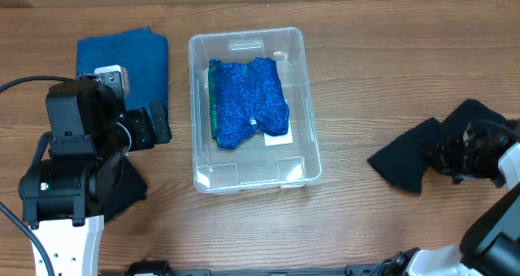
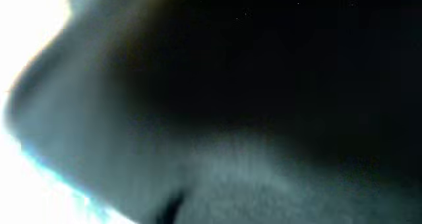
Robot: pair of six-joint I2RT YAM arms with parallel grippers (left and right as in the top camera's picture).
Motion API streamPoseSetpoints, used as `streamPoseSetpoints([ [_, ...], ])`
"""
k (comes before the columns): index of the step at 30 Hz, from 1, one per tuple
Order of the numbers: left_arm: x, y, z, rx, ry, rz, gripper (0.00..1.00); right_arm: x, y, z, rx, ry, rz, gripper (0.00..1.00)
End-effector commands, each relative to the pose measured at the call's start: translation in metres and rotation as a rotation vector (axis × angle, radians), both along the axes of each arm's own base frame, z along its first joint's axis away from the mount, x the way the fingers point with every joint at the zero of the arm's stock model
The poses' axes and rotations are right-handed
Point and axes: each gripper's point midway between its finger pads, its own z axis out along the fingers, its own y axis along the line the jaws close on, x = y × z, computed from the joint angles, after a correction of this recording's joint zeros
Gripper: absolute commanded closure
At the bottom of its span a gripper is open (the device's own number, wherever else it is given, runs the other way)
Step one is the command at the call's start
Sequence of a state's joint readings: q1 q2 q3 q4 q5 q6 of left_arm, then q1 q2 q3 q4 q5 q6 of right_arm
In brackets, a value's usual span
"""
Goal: Pack container
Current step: 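Move the right gripper to the black cloth on the right and grasp it, then lower the black cloth into the bin's front half and release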
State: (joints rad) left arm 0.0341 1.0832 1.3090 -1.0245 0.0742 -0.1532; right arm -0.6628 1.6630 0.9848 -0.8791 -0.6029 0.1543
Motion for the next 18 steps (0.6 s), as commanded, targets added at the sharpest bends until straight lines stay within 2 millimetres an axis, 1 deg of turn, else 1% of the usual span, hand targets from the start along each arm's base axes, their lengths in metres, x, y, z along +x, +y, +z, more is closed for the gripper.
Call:
streamPoseSetpoints([
  [1,0.003,0.001,0.009,0.019,-0.024,-0.01,0.0,0.04,0.017,0.088,-0.107,-0.223,0.154,0.96],
  [4,0.003,0.001,0.009,0.019,-0.024,-0.01,0.0,0.058,0.044,0.135,-0.195,-0.286,0.277,0.96],
  [5,0.003,0.001,0.009,0.02,-0.024,-0.01,0.0,0.068,0.063,0.159,-0.249,-0.323,0.348,0.96],
  [7,0.003,0.001,0.008,0.019,-0.023,-0.01,0.0,0.078,0.089,0.184,-0.291,-0.377,0.427,0.96],
  [8,0.003,0.001,0.008,0.019,-0.023,-0.01,0.0,0.083,0.111,0.199,-0.307,-0.422,0.485,0.96],
  [9,0.003,0.001,0.008,0.019,-0.023,-0.01,0.0,0.086,0.131,0.21,-0.316,-0.459,0.537,0.96],
  [10,0.003,0.001,0.008,0.019,-0.023,-0.01,0.0,0.087,0.147,0.216,-0.322,-0.483,0.578,0.96],
  [11,0.003,0.001,0.008,0.019,-0.023,-0.01,0.0,0.086,0.168,0.221,-0.323,-0.509,0.63,0.96],
  [12,0.003,0.001,0.008,0.019,-0.023,-0.01,0.0,0.083,0.194,0.224,-0.313,-0.537,0.698,0.96],
  [15,0.003,0.001,0.008,0.019,-0.023,-0.01,0.0,0.068,0.25,0.217,-0.303,-0.551,0.847,0.96],
  [16,0.003,0.001,0.008,0.019,-0.023,-0.01,0.0,0.062,0.272,0.213,-0.29,-0.556,0.906,0.96],
  [18,0.003,0.001,0.008,0.019,-0.023,-0.01,0.0,0.054,0.298,0.204,-0.293,-0.555,0.985,0.96],
])
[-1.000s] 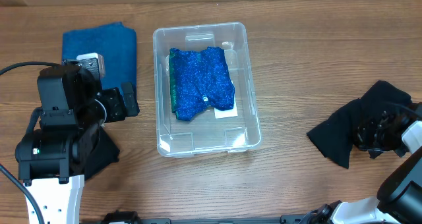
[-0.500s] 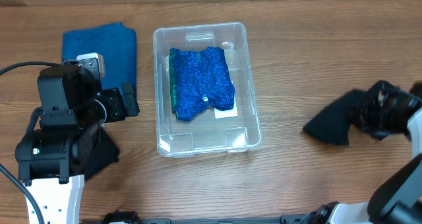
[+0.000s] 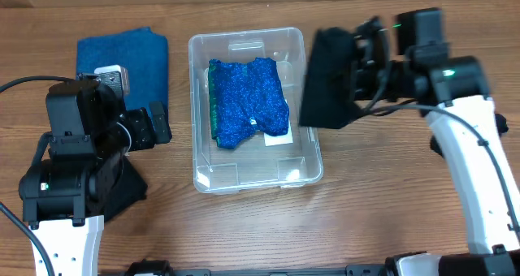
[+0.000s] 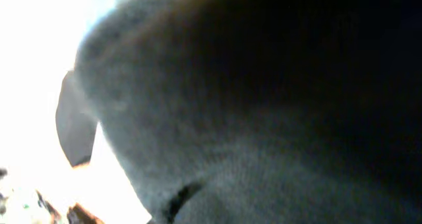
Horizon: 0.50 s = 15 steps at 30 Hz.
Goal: Pack container
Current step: 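Lower the black cloth into the bin's front half and release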
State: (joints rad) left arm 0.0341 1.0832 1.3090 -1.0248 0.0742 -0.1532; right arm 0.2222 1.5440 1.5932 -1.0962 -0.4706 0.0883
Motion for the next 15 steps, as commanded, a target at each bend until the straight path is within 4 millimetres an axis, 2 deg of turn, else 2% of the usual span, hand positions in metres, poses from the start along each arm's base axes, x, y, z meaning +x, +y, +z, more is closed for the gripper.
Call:
streamPoseSetpoints([
  [1,0.003,0.001,0.009,0.019,-0.024,-0.01,0.0,-0.013,0.05,-0.007,-0.052,-0.033,0.151,0.96],
  [3,0.003,0.001,0.008,0.019,-0.023,-0.01,0.0,-0.03,0.085,-0.028,-0.074,0.014,0.254,0.96],
  [6,0.003,0.001,0.008,0.019,-0.023,-0.01,0.0,-0.049,0.109,-0.06,-0.149,0.061,0.39,0.96],
  [8,0.003,0.001,0.008,0.019,-0.023,-0.01,0.0,-0.062,0.113,-0.081,-0.223,0.068,0.516,0.96],
  [10,0.003,0.001,0.008,0.019,-0.023,-0.01,0.0,-0.071,0.109,-0.104,-0.327,0.06,0.66,0.96],
  [11,0.003,0.001,0.008,0.019,-0.023,-0.01,0.0,-0.08,0.108,-0.115,-0.368,0.043,0.798,0.96],
  [12,0.002,0.001,0.008,0.019,-0.022,-0.01,0.0,-0.092,0.106,-0.126,-0.403,-0.006,1.006,0.96],
  [14,0.002,0.001,0.008,0.019,-0.022,-0.01,0.0,-0.094,0.106,-0.127,-0.411,-0.048,1.089,0.96],
  [15,0.002,0.001,0.008,0.019,-0.022,-0.01,0.0,-0.096,0.106,-0.127,-0.418,-0.101,1.184,0.96],
])
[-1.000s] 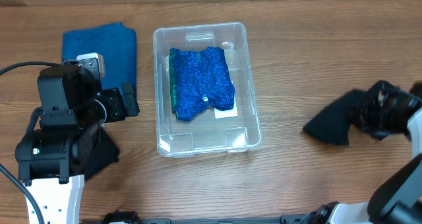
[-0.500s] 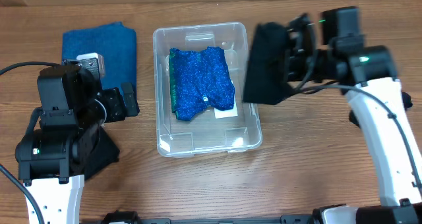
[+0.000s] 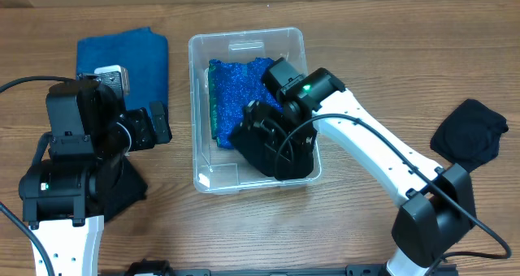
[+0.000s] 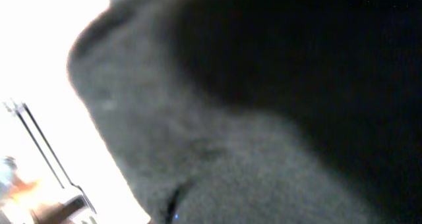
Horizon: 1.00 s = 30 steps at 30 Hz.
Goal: Pack container
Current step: 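Lower the black cloth into the bin's front half and release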
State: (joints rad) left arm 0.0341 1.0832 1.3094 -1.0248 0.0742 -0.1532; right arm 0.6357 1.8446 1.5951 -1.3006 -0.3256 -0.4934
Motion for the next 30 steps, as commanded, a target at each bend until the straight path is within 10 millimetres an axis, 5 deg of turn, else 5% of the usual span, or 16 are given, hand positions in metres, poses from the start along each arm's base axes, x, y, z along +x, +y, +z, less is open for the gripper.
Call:
streamPoseSetpoints([
  [1,0.002,0.001,0.008,0.019,-0.022,-0.01,0.0,-0.003,0.006,0.003,0.064,-0.133,0.416,0.96],
  [7,0.002,0.001,0.008,0.019,-0.022,-0.01,0.0,-0.019,0.011,0.002,0.149,-0.134,0.623,0.96],
  [18,0.002,0.001,0.008,0.018,-0.019,-0.01,0.0,-0.013,0.021,-0.042,0.13,-0.1,0.631,0.93],
  [22,0.002,0.001,0.008,0.018,-0.019,-0.01,0.0,0.003,0.021,-0.061,0.062,-0.108,0.553,0.72],
  [23,0.002,0.001,0.008,0.018,-0.019,-0.01,0.0,0.011,0.023,-0.063,0.044,-0.13,0.498,0.59],
  [25,0.002,0.001,0.008,0.018,-0.019,-0.01,0.0,0.028,0.024,-0.063,0.009,-0.182,0.423,0.0],
  [30,0.002,0.001,0.008,0.018,-0.019,-0.01,0.0,0.085,0.017,-0.041,-0.131,-0.373,0.117,0.0],
])
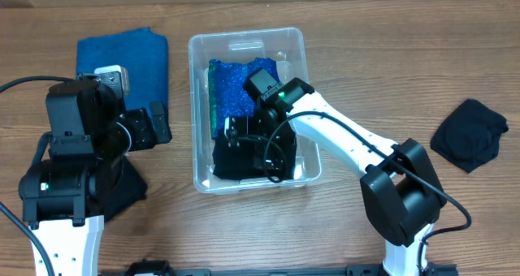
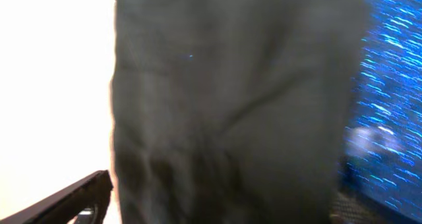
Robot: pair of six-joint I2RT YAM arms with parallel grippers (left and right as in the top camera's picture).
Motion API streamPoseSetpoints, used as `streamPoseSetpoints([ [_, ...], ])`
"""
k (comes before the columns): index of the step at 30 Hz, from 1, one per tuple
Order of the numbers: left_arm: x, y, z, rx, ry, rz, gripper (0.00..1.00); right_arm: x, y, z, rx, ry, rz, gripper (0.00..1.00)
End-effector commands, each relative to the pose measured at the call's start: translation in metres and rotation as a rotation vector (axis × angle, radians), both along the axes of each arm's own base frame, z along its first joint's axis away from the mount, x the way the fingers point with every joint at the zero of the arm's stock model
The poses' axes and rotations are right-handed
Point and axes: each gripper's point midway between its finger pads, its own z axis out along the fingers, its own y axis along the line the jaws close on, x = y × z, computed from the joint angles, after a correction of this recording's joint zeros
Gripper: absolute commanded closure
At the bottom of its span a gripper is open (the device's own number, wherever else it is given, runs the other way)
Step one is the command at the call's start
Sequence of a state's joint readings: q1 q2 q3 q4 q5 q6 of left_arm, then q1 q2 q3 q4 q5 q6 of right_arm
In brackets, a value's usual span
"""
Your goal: Pack container
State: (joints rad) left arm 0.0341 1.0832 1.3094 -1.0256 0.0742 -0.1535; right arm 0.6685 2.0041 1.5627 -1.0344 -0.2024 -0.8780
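Observation:
The clear plastic container point(image 1: 302, 73) stands mid-table with a sparkly blue cloth point(image 1: 236, 85) in its far half. A black cloth point(image 1: 236, 164) lies flat in its near half. My right gripper point(image 1: 248, 140) hangs just over that black cloth, jaws apart and nothing pinched. In the right wrist view the black cloth point(image 2: 237, 105) fills the frame, the sparkly blue cloth point(image 2: 392, 85) shows at the right, and one finger point(image 2: 82, 196) of my right gripper point(image 2: 217, 207) is at lower left. My left gripper point(image 1: 159, 123) waits left of the container; its jaws are unclear.
A folded blue towel point(image 1: 122, 55) lies at the far left. A second black cloth point(image 1: 467, 134) sits crumpled at the right on the table. Another dark cloth point(image 1: 126, 187) lies under the left arm.
The black cloth, bunched at the container's near right with my right gripper shut on it, now lies flat across the near half. My right gripper has let it go. The left arm is unchanged.
My right gripper first held a black cloth on the table at the far right. Then it held that cloth in the air by the container's right rim. Then the cloth was down inside the container, and now it lies there released.

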Motion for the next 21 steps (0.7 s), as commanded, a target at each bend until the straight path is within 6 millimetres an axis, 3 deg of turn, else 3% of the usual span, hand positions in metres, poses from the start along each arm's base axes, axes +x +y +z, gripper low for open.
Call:
streamPoseSetpoints([
  [1,0.002,0.001,0.008,0.019,-0.02,-0.01,0.0,0.053,-0.009,0.04,-0.044,-0.207,-0.357,0.0],
  [2,0.002,0.001,0.008,0.019,-0.02,-0.01,0.0,0.06,-0.011,0.05,-0.034,-0.243,-0.4,0.0],
  [6,0.002,0.001,0.008,0.019,-0.019,-0.01,0.0,0.091,-0.023,0.128,0.108,-0.408,-0.641,0.0],
  [9,0.002,0.001,0.008,0.019,-0.019,-0.01,0.0,0.108,-0.067,0.194,0.275,-0.449,-0.948,0.0],
  [12,0.002,0.001,0.008,0.019,-0.019,-0.01,0.0,0.117,-0.159,0.229,0.38,-0.418,-1.352,0.0],
  [14,0.002,0.001,0.007,0.019,-0.018,-0.01,0.0,0.116,-0.228,0.235,0.414,-0.357,-1.567,0.0],
  [15,0.001,0.001,0.007,0.019,-0.016,-0.01,0.0,0.114,-0.265,0.232,0.428,-0.306,-1.65,0.0],
  [21,0.0,0.001,0.006,0.019,-0.009,-0.01,0.0,0.079,-0.418,0.197,0.449,-0.16,-2.036,0.0],
])
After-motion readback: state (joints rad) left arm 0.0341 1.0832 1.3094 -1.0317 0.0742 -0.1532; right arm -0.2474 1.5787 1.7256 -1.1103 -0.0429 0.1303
